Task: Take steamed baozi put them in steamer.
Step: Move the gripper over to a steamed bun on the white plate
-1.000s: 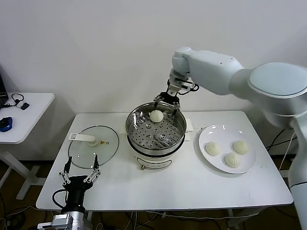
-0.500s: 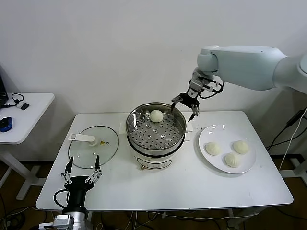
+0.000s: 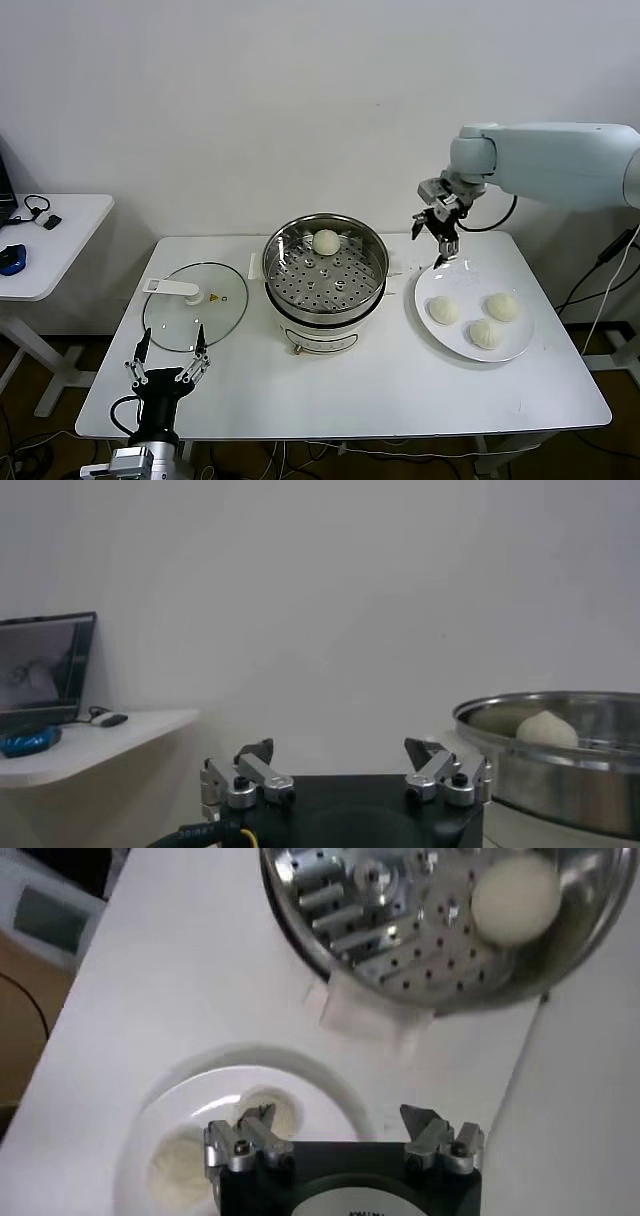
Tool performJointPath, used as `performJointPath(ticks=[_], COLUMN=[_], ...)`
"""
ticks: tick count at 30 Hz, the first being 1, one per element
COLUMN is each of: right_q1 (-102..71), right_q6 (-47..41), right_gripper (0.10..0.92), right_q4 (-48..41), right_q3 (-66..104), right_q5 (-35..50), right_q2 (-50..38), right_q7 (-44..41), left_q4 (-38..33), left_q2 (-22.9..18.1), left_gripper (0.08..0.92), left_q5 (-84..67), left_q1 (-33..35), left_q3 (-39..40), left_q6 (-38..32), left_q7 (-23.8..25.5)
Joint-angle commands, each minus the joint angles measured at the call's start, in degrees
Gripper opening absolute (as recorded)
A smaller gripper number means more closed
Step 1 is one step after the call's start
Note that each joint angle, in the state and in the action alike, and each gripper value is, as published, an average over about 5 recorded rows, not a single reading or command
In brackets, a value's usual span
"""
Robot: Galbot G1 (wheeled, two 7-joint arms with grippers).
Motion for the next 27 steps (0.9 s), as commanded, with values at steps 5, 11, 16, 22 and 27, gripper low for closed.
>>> performJointPath(ticks=[5,11,16,22,27], right_q1=[-10.85,-16.10,-20.16,-23.24,-25.14], right_q6=[-9.49,-7.57,-5.83,-3.82,-2.74], right_gripper=[0.823,0.823,0.823,0.823,0.823], right_q4=[-1.69,-4.62,-8.32,-13.09,-16.28], right_q3=[6.12,9.97,13.94,17.26,19.72], right_q5=[-3.23,-6.15,-8.24,-12.12,-14.13], right_q2=[-6.01,-6.32,-5.71,-4.07,-3.35], right_q7=[-0.99,-1.68,-1.71,-2.33,-2.85], left_q4=[0.65,0.68,0.80,0.79,0.83], left_q2=[-0.05,-0.10,-0.12,-0.18,-0.13], left_gripper=[0.823,0.823,0.823,0.823,0.823], left_q5=[-0.11,-0.10,-0.09,-0.06,-0.11], left_q1=[0.11,0.29,0.50,0.81,0.92], left_q3=[-0.92,-1.44,-1.73,-1.77,-2.14], left_q6=[0.06,0.06,-0.09,-0.14,-0.13], left_q7=[0.04,0.04,0.02,0.05,0.04])
